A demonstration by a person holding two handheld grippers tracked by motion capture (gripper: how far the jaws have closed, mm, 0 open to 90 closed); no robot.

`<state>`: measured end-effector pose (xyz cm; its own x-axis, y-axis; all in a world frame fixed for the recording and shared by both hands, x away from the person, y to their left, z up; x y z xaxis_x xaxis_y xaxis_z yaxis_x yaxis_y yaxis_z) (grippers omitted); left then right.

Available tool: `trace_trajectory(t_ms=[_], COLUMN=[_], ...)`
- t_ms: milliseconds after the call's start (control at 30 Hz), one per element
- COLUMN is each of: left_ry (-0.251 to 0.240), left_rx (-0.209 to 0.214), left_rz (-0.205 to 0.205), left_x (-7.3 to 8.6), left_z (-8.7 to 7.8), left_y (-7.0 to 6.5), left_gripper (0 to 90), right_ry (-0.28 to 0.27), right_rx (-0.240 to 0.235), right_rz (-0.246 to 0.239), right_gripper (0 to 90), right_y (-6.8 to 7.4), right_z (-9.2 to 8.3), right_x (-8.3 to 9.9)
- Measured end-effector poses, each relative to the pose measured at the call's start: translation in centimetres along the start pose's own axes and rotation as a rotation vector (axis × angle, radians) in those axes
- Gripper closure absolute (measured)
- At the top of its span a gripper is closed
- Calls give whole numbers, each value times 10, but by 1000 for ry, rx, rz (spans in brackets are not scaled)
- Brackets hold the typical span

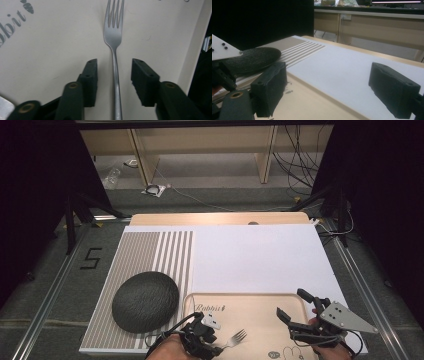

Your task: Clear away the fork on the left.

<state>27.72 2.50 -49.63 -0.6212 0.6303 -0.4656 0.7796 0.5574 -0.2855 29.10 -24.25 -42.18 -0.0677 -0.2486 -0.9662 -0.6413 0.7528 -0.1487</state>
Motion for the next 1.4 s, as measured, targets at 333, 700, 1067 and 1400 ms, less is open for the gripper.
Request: trace_trajectory(t_ms=[333, 700, 1067, 1400], left_ry=[8, 38, 34, 21], left_rx=[21, 11, -34, -97], left_rz=[57, 100, 100, 75], left_x=[2, 5, 4, 2], left_z=[9, 21, 22, 18], left_y=[-13, -21, -16, -4], left_gripper=[889, 892, 892, 892], right_ry=[3, 1, 1, 1], right_rx=[-1, -1, -1, -1], right_rz=[1, 3, 2, 1], right_gripper=[159, 160, 160, 160], right_y=[0, 1, 1, 1], right_z=[0, 0, 0, 0], right_x=[0, 0, 0, 0])
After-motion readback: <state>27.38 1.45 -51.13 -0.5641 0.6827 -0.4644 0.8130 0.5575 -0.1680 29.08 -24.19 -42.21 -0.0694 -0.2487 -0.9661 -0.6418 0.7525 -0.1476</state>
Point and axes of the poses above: each handheld gripper's, and its own axes: z roughly forward along the jaws, x roughly out of its underside, y roughly to its left, the point moved 5 cm from there along z, roughly forward along the jaws, and after that the axes turned 9 degrees about -z, right-handed, at the moved point
